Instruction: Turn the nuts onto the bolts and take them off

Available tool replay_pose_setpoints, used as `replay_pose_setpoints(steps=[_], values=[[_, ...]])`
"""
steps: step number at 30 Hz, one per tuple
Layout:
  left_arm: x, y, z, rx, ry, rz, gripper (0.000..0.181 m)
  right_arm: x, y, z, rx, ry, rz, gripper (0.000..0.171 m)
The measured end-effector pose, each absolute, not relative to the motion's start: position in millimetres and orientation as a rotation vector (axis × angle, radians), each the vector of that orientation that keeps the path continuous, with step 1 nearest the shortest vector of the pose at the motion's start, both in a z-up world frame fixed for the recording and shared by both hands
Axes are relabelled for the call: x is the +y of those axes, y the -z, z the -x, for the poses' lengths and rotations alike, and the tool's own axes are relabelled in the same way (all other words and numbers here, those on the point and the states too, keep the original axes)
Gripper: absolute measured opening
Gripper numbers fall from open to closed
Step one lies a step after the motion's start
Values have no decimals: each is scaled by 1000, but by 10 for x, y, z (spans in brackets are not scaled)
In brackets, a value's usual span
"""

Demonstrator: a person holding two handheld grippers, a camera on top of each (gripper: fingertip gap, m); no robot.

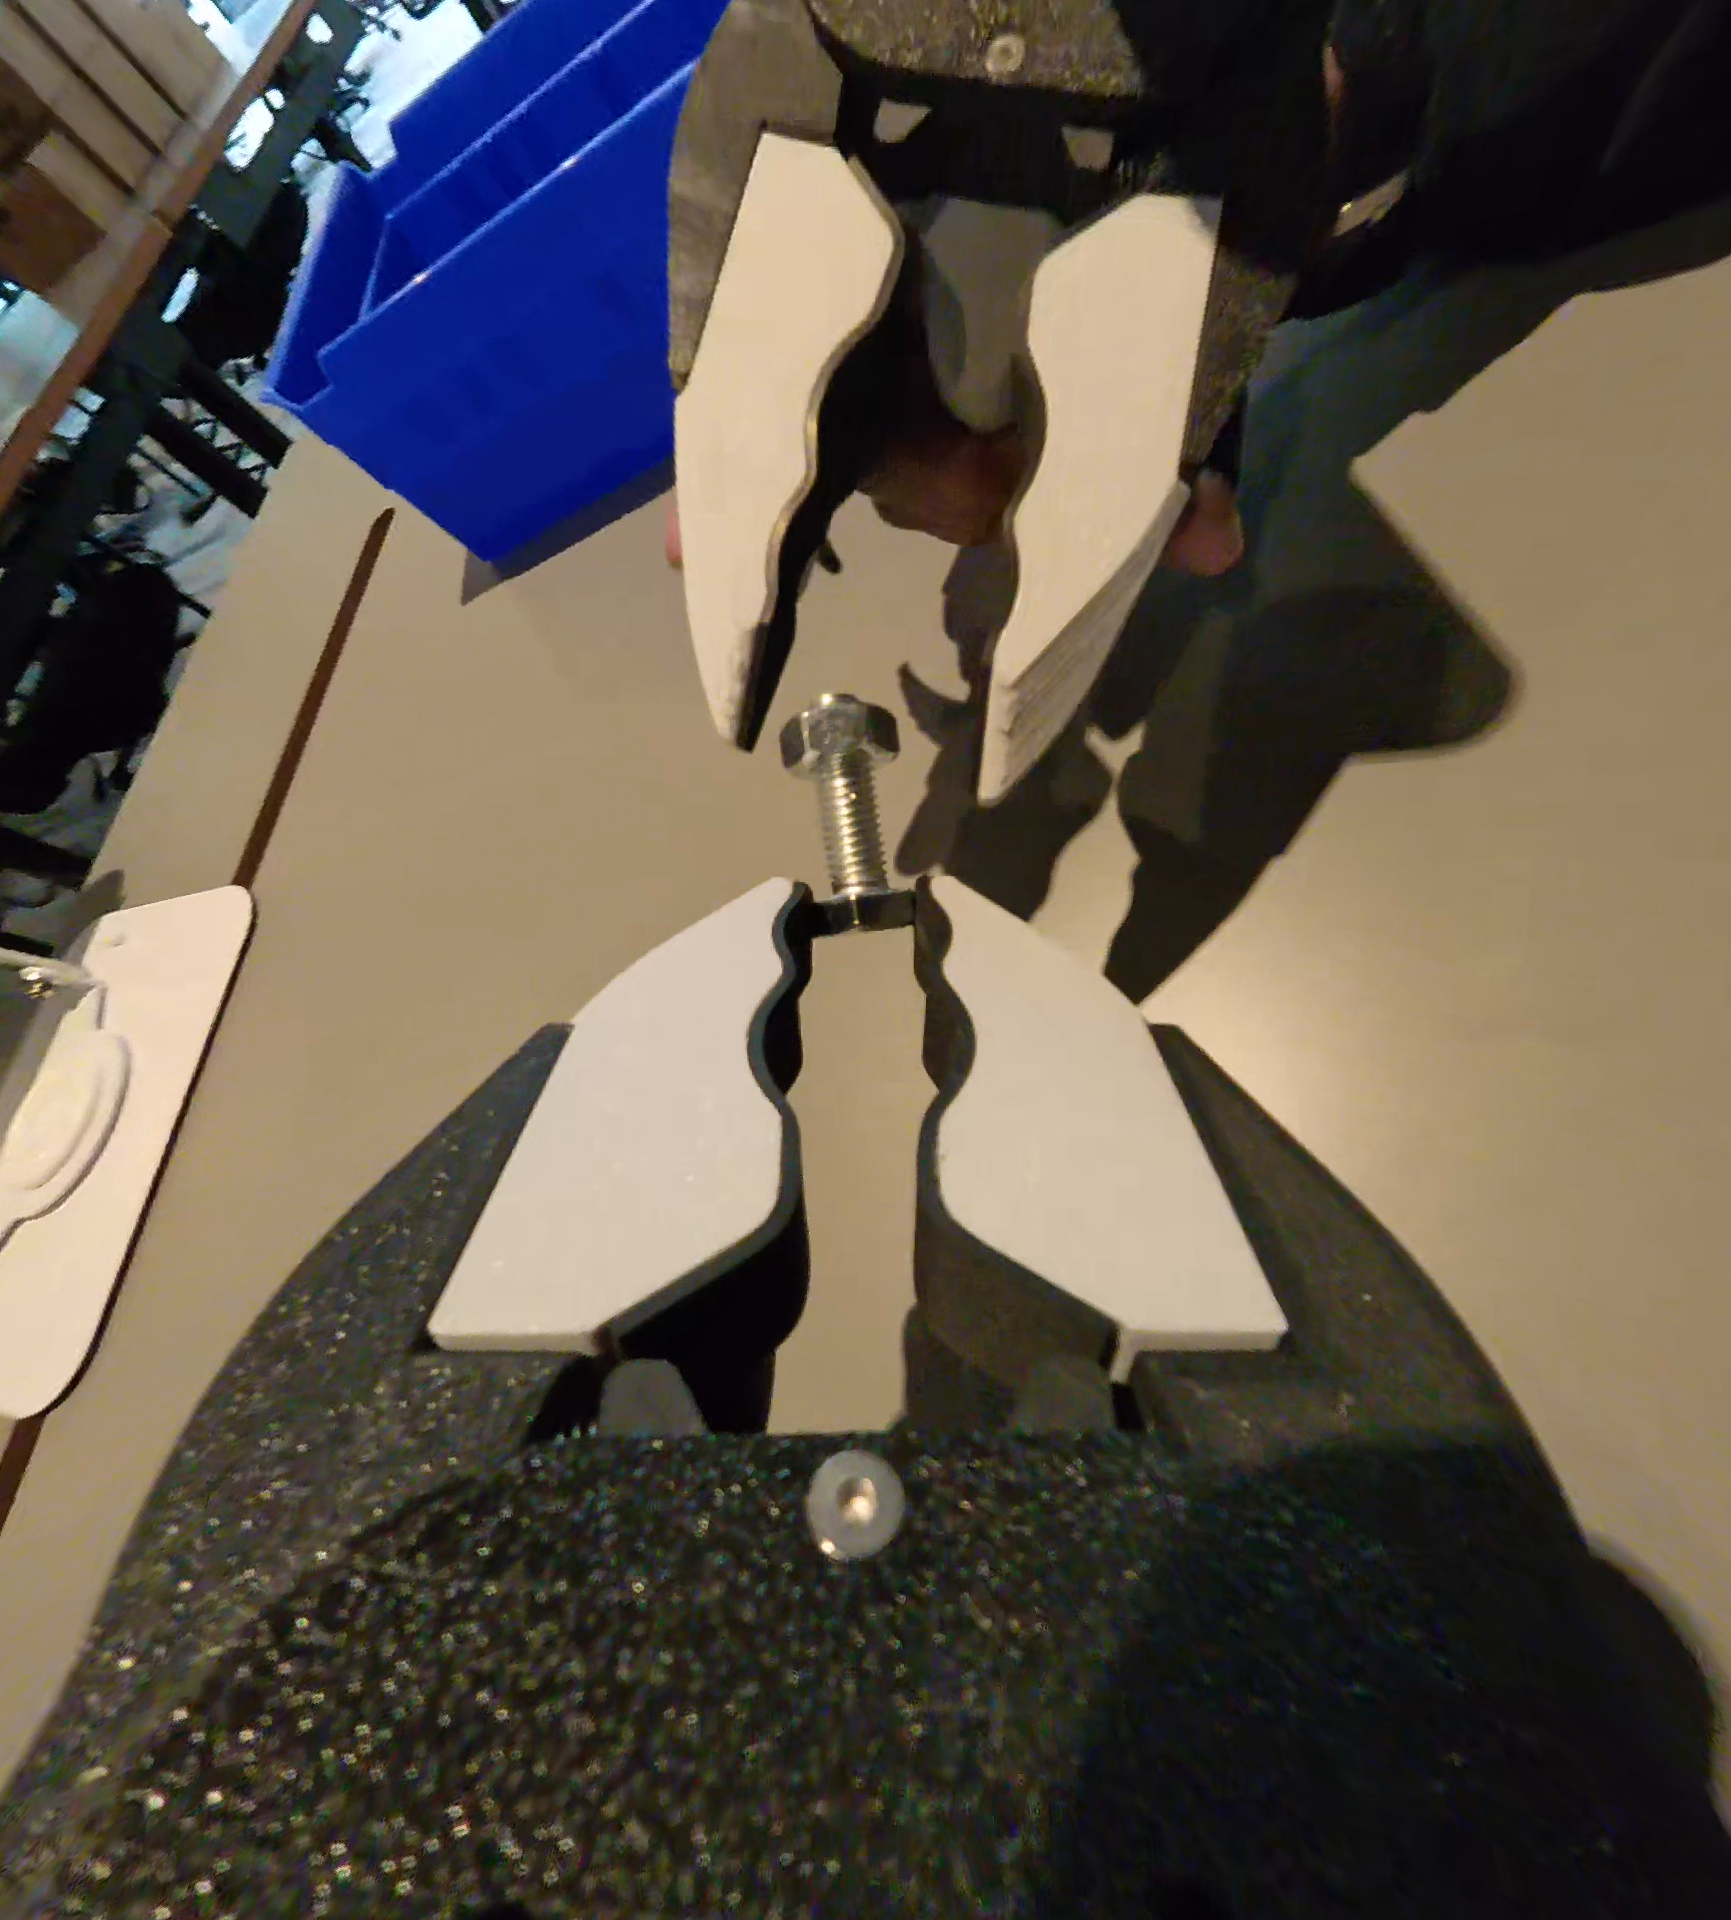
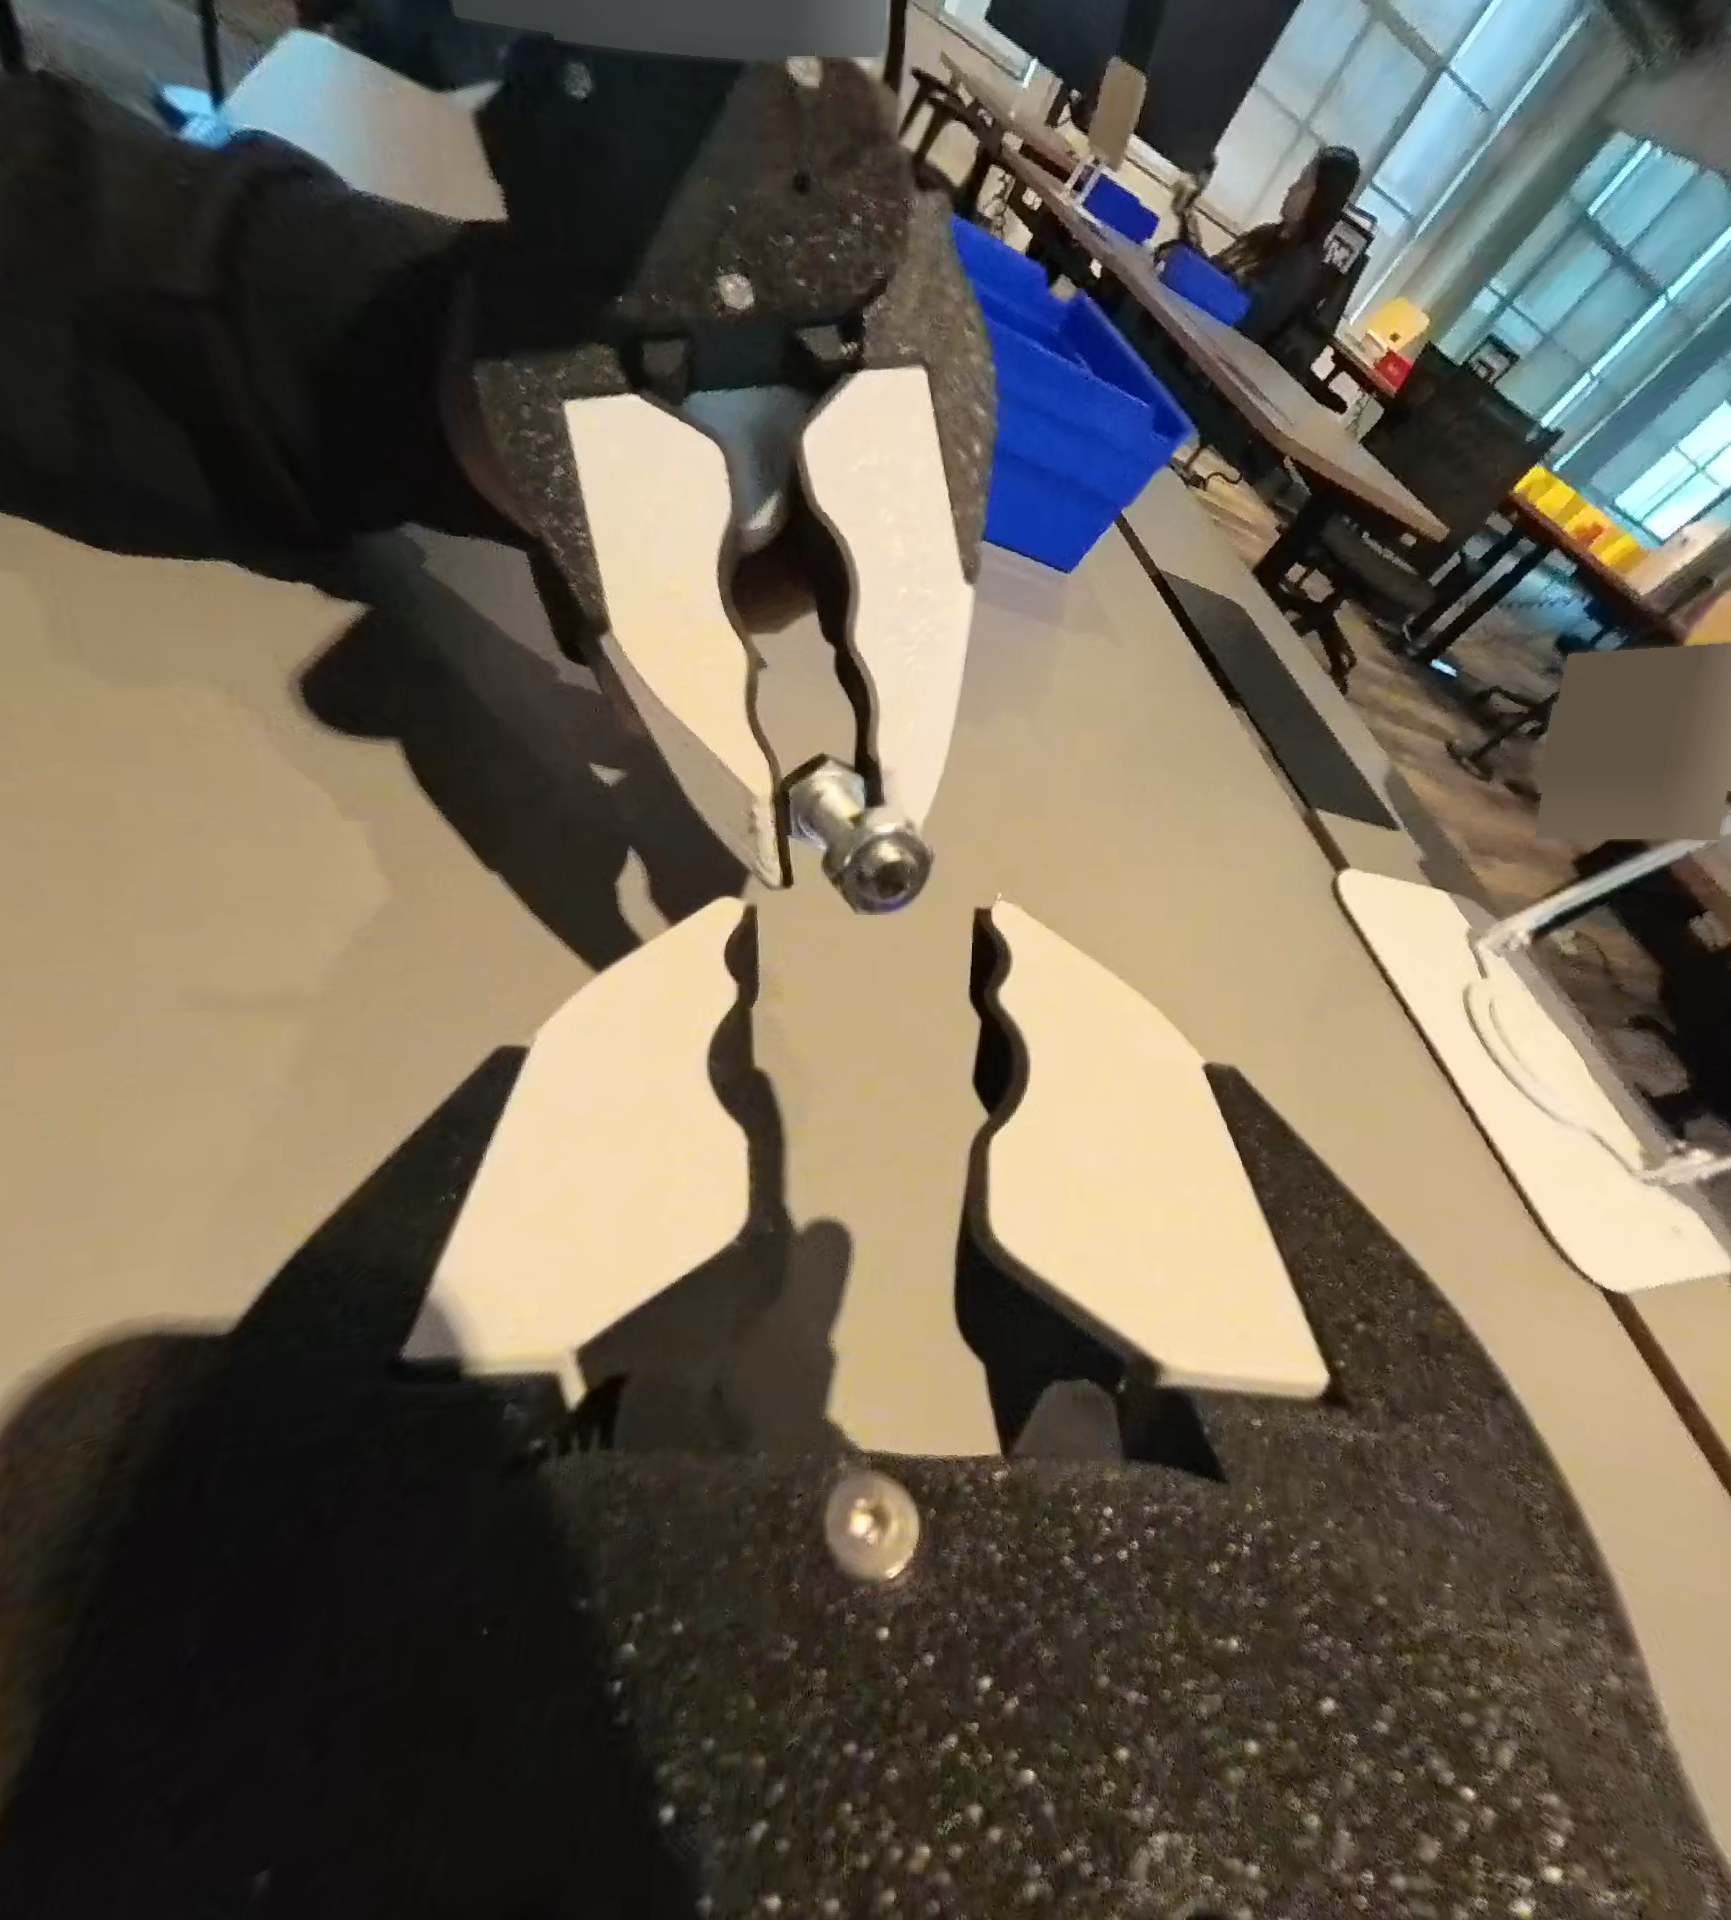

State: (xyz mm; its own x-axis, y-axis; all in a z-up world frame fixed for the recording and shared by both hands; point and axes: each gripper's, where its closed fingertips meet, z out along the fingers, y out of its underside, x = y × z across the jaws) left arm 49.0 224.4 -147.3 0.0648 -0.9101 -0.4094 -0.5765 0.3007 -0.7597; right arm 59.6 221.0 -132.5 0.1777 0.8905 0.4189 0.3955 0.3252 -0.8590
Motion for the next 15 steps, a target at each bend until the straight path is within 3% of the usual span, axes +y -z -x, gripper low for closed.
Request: replay_pose_setpoints(steps=[8,15], values=[[2045,1660,-538,1759,575,1421,18,2041,1452,-522,-1589,-356,1122,20],[2243,1682,-492,1767,212,1322,18,2163,1516,-502,-1467,-557,1386,19]])
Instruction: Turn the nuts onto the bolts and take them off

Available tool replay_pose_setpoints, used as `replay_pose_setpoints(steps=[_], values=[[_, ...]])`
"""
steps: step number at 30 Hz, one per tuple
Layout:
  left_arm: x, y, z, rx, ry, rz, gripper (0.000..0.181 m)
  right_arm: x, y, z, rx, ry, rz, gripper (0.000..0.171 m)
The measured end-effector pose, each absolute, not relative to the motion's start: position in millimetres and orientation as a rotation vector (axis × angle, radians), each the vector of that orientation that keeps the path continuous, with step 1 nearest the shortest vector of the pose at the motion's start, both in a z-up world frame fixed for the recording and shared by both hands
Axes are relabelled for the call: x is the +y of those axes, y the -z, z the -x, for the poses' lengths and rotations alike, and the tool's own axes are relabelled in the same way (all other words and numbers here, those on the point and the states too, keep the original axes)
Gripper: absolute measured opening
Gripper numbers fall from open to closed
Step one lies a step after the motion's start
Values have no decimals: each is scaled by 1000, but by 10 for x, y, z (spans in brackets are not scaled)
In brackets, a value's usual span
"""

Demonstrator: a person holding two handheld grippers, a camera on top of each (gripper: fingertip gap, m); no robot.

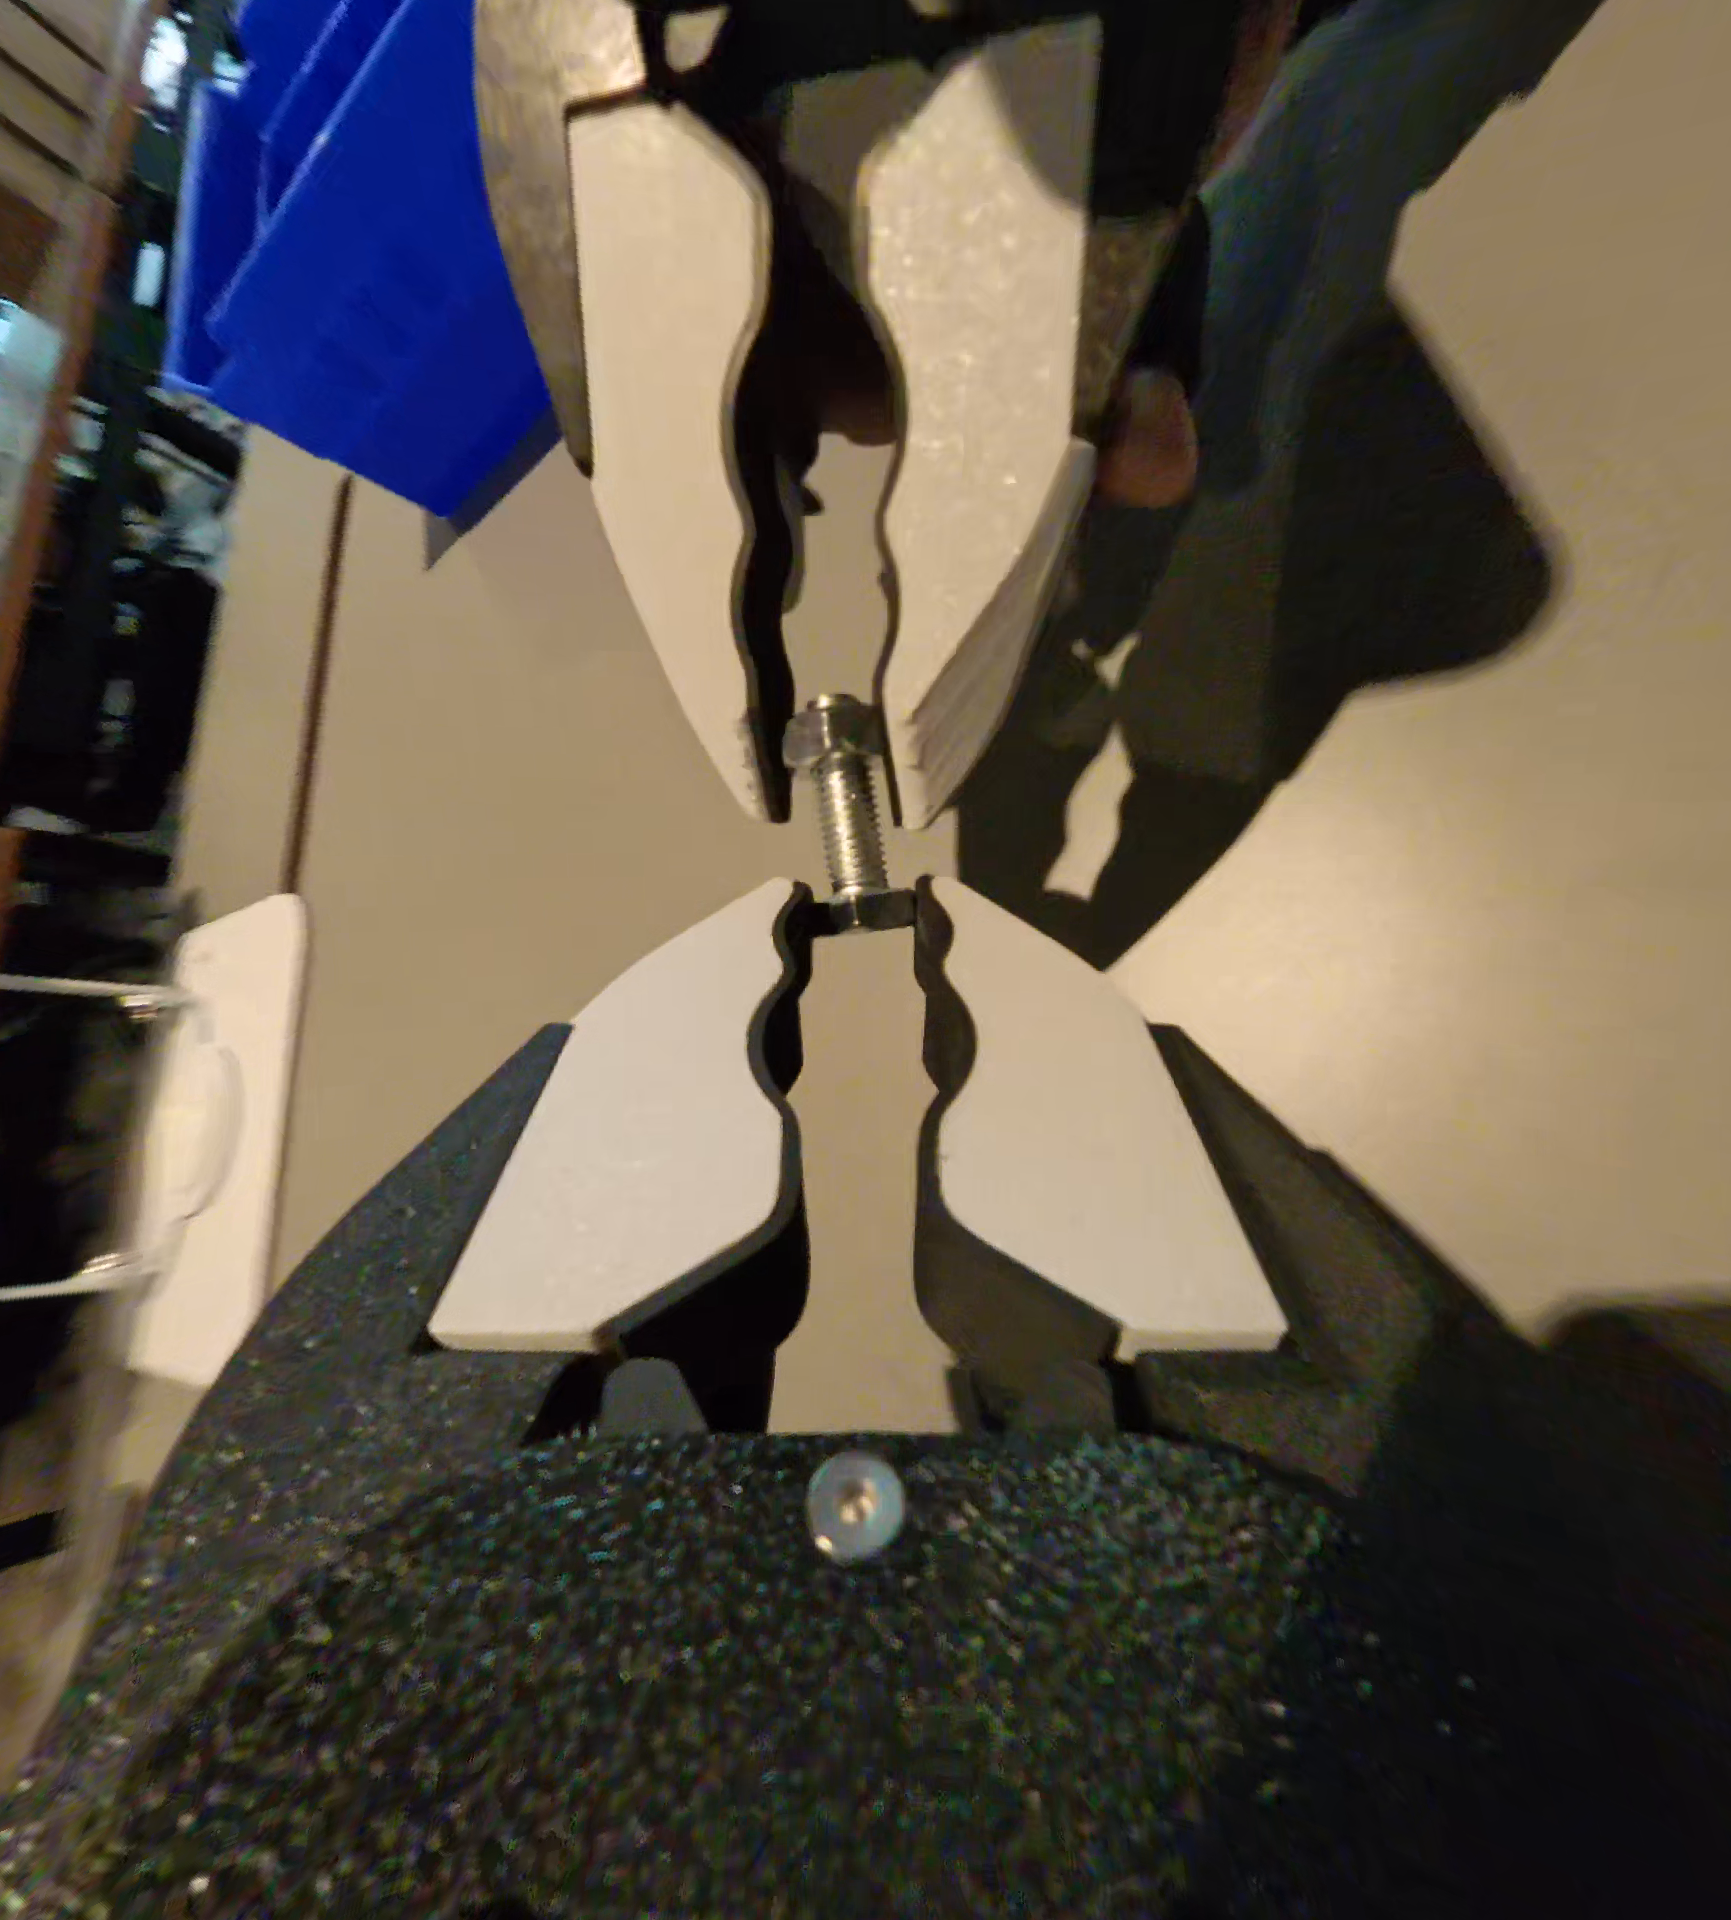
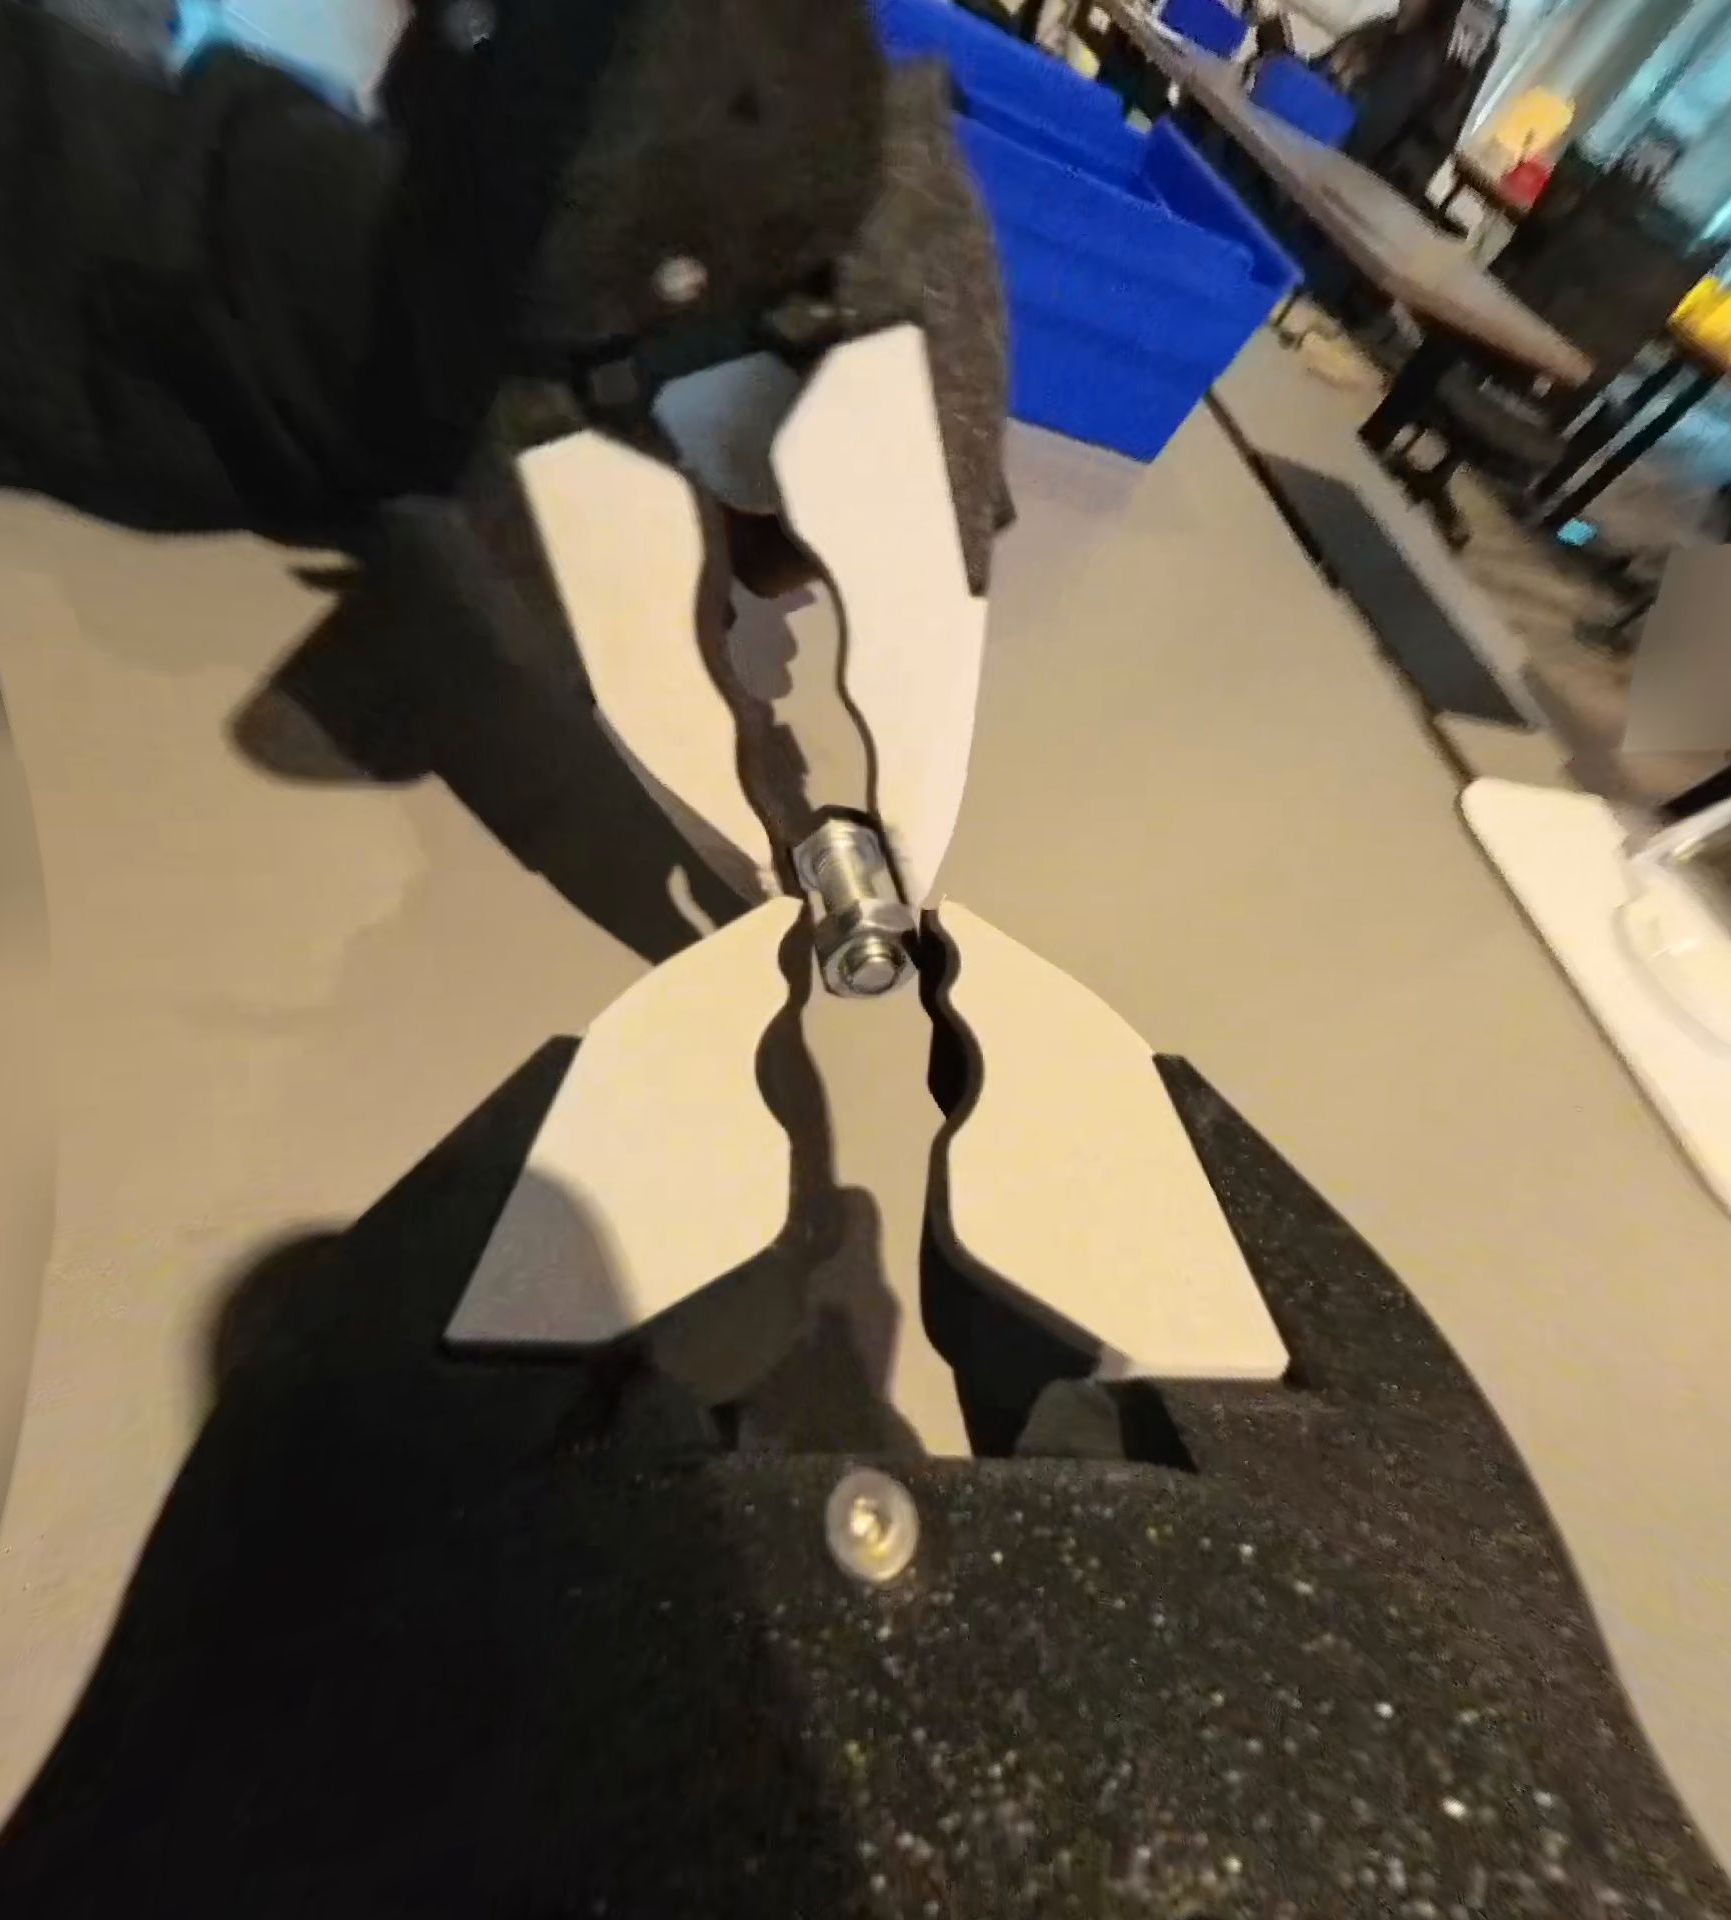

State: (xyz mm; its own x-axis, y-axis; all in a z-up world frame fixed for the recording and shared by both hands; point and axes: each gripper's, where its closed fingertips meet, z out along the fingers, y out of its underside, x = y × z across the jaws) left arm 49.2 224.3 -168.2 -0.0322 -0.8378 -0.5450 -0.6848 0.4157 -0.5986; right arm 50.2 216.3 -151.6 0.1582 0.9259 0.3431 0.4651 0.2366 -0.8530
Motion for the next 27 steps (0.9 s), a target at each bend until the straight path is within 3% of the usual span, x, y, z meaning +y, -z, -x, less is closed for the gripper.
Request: replay_pose_setpoints(steps=[5,9,17,22,27], values=[[2380,1663,-434,1770,-87,1205,19,2225,1537,-459,-1189,-1040,1684,19],[2374,1608,-445,1722,27,1244,19,2217,1339,-479,-1061,-1302,1639,26],[2256,1590,-464,1693,349,1352,18,2231,1300,-645,-1410,-579,1270,35],[2163,1558,-479,1705,460,1347,18,2122,1370,-594,-1503,-534,1193,33],[2098,1636,-515,1761,465,1344,18,2052,1431,-537,-1545,-516,1166,19]])
